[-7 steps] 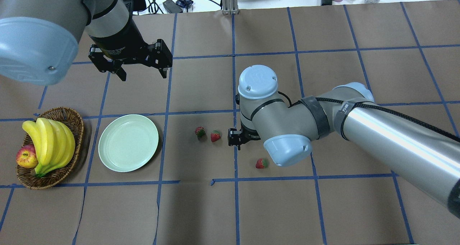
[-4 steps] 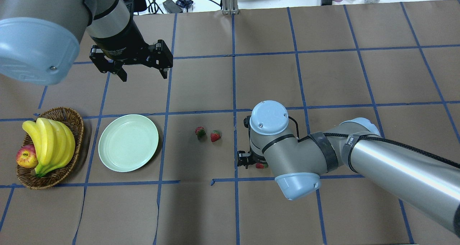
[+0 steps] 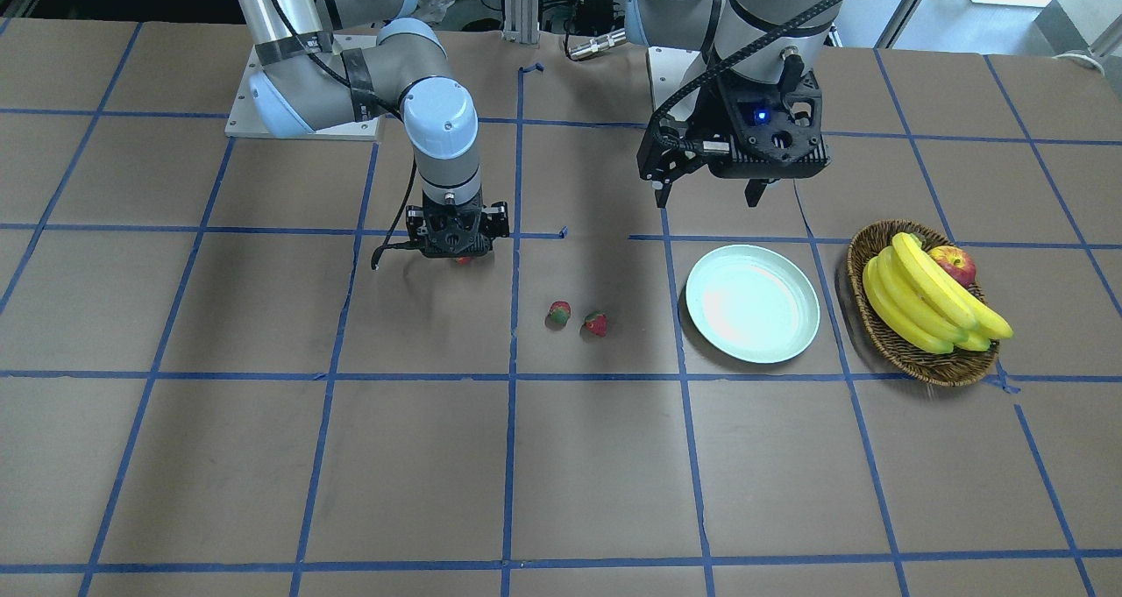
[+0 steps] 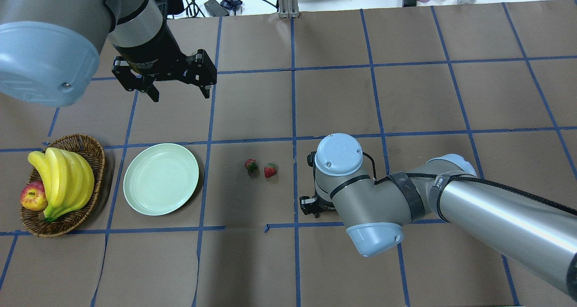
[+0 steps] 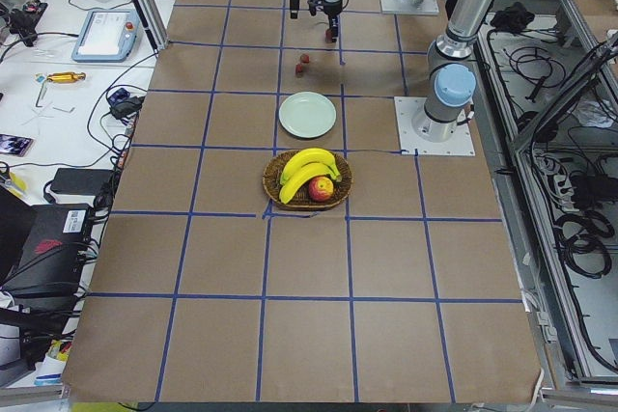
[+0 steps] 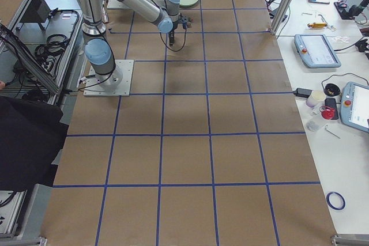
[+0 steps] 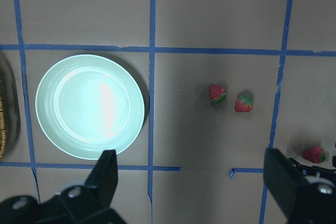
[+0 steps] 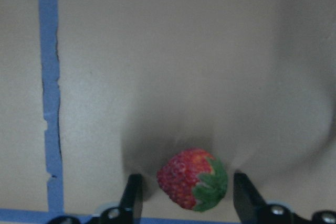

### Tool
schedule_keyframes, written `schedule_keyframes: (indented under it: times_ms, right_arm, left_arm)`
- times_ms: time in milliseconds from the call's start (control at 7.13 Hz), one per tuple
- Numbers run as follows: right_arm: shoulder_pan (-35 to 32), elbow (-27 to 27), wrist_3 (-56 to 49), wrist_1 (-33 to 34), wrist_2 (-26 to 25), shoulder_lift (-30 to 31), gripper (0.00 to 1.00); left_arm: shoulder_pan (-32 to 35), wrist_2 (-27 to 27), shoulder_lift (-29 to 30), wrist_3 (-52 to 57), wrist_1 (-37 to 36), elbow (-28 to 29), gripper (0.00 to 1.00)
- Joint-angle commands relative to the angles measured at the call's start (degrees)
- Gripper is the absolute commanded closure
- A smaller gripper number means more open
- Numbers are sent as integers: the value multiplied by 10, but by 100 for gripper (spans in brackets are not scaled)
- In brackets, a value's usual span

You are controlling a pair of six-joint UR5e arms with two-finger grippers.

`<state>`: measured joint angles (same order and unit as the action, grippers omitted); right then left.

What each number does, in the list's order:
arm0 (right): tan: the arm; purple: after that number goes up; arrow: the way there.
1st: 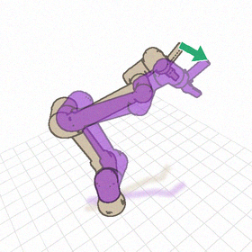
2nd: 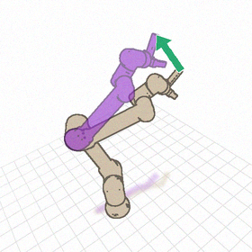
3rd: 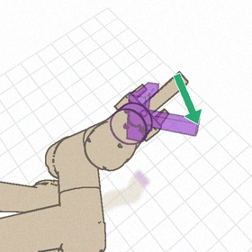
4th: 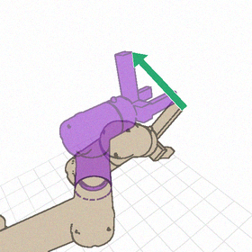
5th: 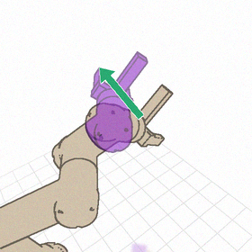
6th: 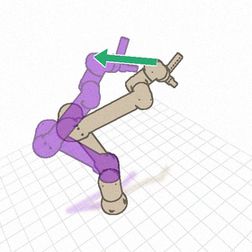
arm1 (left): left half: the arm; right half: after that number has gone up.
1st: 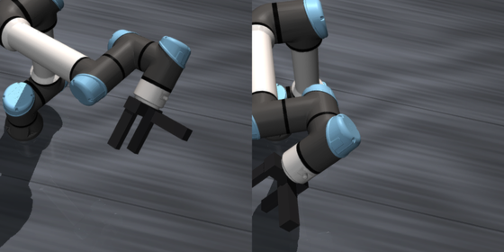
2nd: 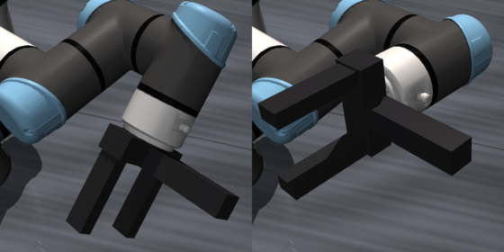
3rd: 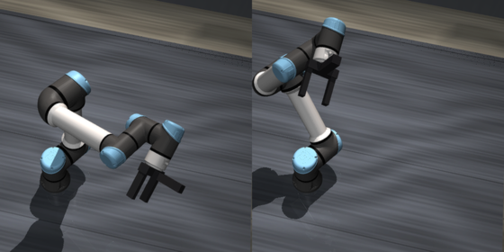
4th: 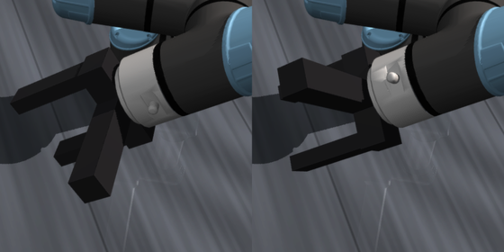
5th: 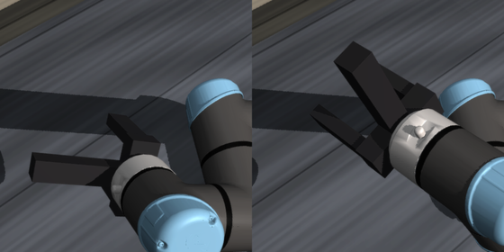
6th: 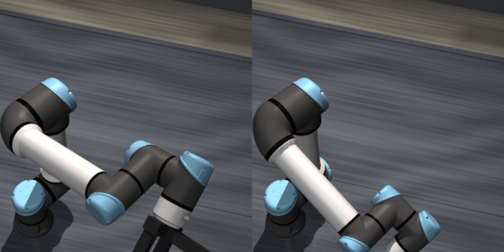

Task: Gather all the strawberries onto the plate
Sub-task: 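Lower the right gripper and grasp the third strawberry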

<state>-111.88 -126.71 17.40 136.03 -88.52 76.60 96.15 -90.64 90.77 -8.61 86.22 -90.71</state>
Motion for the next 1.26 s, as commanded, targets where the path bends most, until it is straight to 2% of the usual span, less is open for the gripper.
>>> schedule_keyframes:
  times_ms: [0, 281, 421, 701, 842, 982, 1122]
  right_arm:
    - [0, 15, -3, 3, -1, -6, 67]
    - [0, 25, -3, 3, -2, -9, 70]
    - [0, 30, -3, 2, -2, -9, 76]
    - [-2, 72, 24, -3, 10, -8, 78]
    - [-11, 74, 71, -4, 22, -11, 78]
    - [-44, 80, 112, 4, 56, -13, 78]
    - [-79, 98, 160, 5, 58, -25, 78]
  left_arm:
    - [0, 0, 0, 0, 0, 0, 0]
    - [0, 0, 0, 0, 0, 0, 0]
    - [0, 0, 0, 0, 0, 0, 0]
    - [0, 0, 0, 0, 0, 0, 0]
    - [0, 3, 0, 0, 0, 2, 0]
    - [-1, 4, -1, 0, 0, 5, 0]
    - [-2, 4, -2, 1, 0, 7, 0]
